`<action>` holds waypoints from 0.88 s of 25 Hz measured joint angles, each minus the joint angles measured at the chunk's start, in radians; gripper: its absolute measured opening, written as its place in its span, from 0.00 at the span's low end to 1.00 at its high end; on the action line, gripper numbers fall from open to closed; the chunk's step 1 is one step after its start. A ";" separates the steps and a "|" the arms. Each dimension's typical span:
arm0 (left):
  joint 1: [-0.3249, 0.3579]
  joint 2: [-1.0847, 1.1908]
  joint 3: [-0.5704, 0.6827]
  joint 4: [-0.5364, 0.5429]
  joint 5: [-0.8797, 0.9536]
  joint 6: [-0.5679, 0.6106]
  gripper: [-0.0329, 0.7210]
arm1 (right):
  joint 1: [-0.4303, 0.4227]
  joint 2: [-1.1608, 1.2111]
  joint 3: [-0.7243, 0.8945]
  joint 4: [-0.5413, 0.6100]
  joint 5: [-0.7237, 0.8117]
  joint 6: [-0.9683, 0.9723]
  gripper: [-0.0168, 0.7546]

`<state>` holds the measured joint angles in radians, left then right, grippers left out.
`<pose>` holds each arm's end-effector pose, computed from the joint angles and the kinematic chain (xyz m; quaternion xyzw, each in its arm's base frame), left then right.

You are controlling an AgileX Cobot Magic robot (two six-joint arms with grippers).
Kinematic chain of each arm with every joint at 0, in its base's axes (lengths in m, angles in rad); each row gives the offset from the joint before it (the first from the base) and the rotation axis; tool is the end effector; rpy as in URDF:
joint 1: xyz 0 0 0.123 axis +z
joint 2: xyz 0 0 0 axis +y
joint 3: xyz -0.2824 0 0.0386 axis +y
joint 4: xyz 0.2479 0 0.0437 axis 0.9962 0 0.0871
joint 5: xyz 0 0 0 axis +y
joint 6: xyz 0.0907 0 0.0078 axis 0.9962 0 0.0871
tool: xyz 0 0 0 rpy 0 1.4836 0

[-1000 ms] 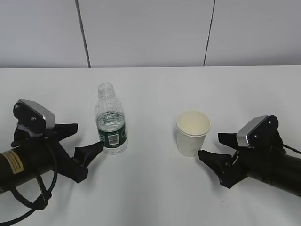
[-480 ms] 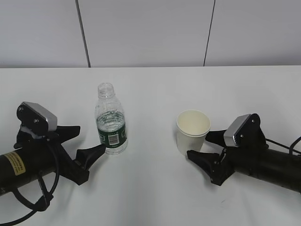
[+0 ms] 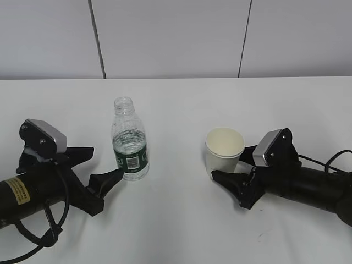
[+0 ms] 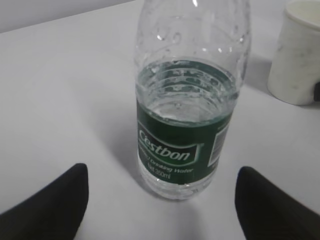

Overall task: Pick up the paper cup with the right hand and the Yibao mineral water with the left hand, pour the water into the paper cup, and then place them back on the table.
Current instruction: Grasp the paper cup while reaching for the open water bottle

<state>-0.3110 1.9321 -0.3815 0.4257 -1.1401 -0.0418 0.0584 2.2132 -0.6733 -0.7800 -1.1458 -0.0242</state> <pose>0.2405 -0.1132 0.0967 0.2885 0.7615 -0.2029 0.5437 0.3104 0.0765 0.0491 -0.3616 0.7320 0.1962 0.5431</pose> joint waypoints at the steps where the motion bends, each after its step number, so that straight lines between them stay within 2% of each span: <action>1: 0.000 0.000 0.000 0.000 0.000 0.000 0.78 | 0.000 0.000 -0.006 -0.002 0.000 0.000 0.78; 12: 0.000 0.000 0.000 0.000 0.000 0.000 0.78 | 0.000 0.000 -0.017 -0.008 0.000 0.024 0.78; 18: 0.000 0.001 -0.001 0.004 -0.001 0.000 0.78 | 0.000 0.000 -0.019 -0.008 0.000 0.024 0.70; 22: 0.000 0.026 -0.024 0.030 -0.001 -0.001 0.78 | 0.000 0.000 -0.019 -0.008 0.000 0.024 0.69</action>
<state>-0.3110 1.9577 -0.4051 0.4554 -1.1409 -0.0426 0.0584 2.2132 -0.6923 -0.7876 -1.1458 0.0000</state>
